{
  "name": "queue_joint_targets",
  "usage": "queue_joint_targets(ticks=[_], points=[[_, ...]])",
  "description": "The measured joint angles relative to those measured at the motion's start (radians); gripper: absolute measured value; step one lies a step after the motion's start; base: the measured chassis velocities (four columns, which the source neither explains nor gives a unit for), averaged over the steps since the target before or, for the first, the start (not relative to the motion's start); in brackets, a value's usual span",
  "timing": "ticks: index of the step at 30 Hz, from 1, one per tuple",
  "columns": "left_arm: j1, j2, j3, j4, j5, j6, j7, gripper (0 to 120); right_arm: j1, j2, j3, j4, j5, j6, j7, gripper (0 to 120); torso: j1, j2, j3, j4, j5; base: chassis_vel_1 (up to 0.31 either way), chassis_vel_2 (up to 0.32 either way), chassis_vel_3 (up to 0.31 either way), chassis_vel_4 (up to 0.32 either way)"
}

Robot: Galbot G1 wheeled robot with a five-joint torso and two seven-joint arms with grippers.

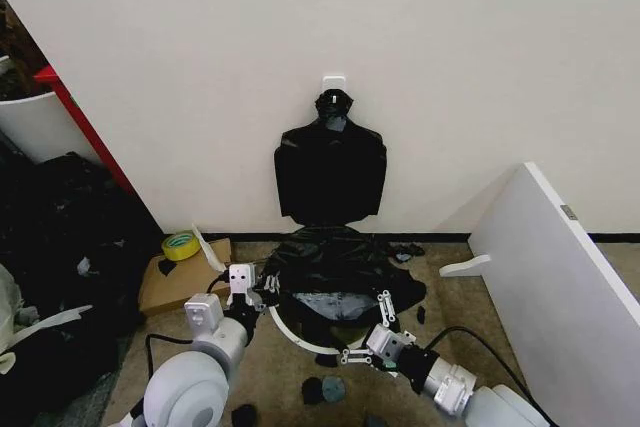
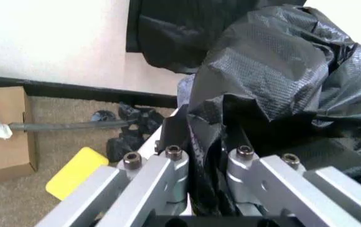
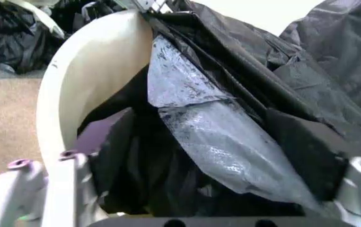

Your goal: Place the garbage bag over the trash bin.

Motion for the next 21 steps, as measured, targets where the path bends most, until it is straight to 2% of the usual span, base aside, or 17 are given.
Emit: queue_joint_targets(ticks=[4, 5, 8, 9, 11, 13, 17, 21], points=[[-0.005, -0.002, 0.001, 0.006, -0.002, -0.001, 0.0, 5, -0.004, 0.001, 0.005, -0.017, -0.031, 0.047, 0.031, 60, 0.0, 0.0, 0.0, 0.0, 0.0, 0.0, 0.0, 0.0, 0.0], [-0.005, -0.002, 0.001, 0.006, -0.002, -0.001, 0.0, 5, -0.004, 0.001, 0.005, -0.017, -0.031, 0.047, 0.031, 60, 0.0, 0.0, 0.0, 0.0, 0.0, 0.0, 0.0, 0.0, 0.0], [-0.005, -0.003, 0.003, 0.007, -0.003, -0.001, 0.0, 5, -0.007, 0.003, 0.007, -0.023, -0.055, 0.065, 0.052, 46, 0.0, 0.0, 0.0, 0.0001, 0.0001, 0.0, 0.0, 0.0, 0.0], [-0.005, -0.003, 0.004, 0.008, -0.004, -0.001, 0.0, 5, -0.007, 0.003, 0.007, -0.023, -0.057, 0.068, 0.055, 46, 0.0, 0.0, 0.0, 0.0, 0.0, 0.0, 0.0, 0.0, 0.0], [-0.005, -0.003, 0.004, 0.008, -0.004, -0.001, 0.0, 5, -0.008, 0.002, 0.008, -0.023, -0.065, 0.072, 0.06, 34, 0.0, 0.0, 0.0, 0.0001, 0.0, 0.0, 0.0, 0.0, 0.0], [-0.005, -0.004, 0.004, 0.008, -0.004, -0.001, 0.0, 5, -0.008, 0.002, 0.008, -0.023, -0.067, 0.074, 0.062, 32, 0.0, 0.0, 0.0, 0.0001, 0.0, 0.0, 0.0, 0.0, 0.0], [-0.003, -0.007, 0.004, 0.007, -0.009, -0.002, -0.005, 5, -0.008, 0.002, 0.001, -0.023, -0.091, 0.092, 0.069, 11, 0.0, 0.0, 0.0, 0.0001, 0.0001, 0.0, 0.0, 0.0, 0.0], [-0.004, -0.012, 0.002, 0.006, -0.027, 0.0, -0.013, 5, -0.014, 0.001, -0.003, -0.025, -0.106, 0.116, 0.073, 1, 0.0, 0.0, 0.0, 0.0001, 0.0001, 0.0, 0.0, 0.0, 0.0]])
